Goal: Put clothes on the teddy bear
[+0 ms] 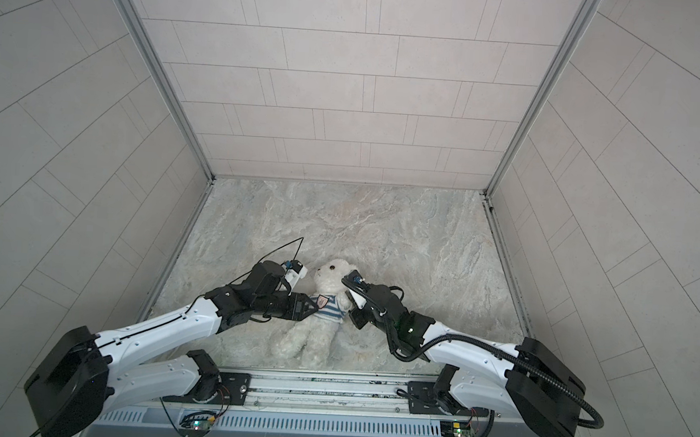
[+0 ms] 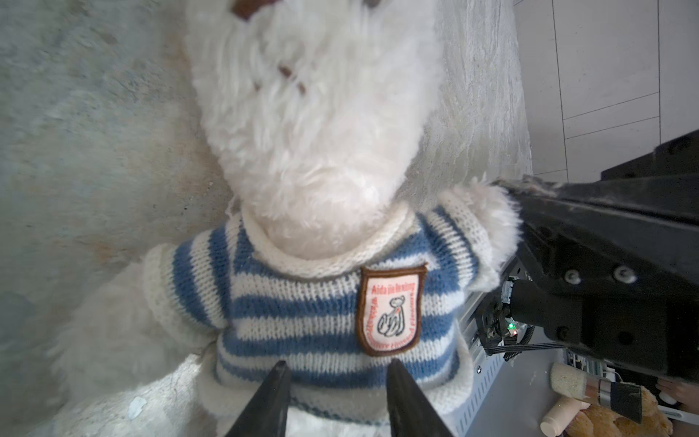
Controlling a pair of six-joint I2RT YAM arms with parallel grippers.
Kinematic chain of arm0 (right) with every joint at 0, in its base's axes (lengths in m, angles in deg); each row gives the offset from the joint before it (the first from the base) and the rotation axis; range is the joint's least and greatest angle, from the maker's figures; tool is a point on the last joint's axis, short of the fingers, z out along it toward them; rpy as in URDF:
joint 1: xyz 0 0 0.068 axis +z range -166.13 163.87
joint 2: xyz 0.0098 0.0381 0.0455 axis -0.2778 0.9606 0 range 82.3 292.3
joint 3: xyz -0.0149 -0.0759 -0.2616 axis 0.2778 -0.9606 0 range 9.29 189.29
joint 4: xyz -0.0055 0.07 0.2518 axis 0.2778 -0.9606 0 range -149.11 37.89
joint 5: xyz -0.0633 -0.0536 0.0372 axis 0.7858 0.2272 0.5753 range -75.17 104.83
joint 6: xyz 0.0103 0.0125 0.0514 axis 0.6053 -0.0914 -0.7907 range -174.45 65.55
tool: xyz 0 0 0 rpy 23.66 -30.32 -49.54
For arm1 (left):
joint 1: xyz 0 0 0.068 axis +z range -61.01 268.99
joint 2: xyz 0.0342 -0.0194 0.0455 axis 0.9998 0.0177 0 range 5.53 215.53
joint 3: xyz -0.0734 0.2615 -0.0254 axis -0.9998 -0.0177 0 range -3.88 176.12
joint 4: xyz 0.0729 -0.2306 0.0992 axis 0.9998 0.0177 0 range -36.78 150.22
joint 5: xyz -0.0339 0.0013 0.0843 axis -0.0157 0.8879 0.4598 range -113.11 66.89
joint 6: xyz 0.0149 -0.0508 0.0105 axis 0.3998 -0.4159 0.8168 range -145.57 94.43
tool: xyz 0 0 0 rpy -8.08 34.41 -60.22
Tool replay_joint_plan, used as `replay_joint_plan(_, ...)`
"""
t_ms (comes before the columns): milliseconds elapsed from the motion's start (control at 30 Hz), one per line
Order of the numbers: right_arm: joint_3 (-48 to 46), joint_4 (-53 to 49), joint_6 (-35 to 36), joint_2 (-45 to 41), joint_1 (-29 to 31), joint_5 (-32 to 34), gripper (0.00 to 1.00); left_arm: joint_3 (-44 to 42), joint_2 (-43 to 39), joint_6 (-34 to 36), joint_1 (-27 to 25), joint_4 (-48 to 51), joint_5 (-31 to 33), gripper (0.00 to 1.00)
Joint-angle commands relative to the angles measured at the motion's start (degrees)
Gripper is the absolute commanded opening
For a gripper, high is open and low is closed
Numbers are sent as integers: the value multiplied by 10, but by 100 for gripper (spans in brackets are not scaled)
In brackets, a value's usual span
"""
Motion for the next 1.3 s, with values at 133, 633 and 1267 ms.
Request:
replay_joint_plan(133, -7, -46, -115, -69, 1, 38, 25, 36, 40, -5, -30, -13, 25, 43)
replay_joint_plan(633, 55, -227, -272, -75, 23, 32, 64, 3, 76, -27, -33, -63, 25, 37)
replay_joint_plan(1267, 52, -162, -213, -57, 23, 5, 3, 72, 50, 14, -59, 14, 64, 56)
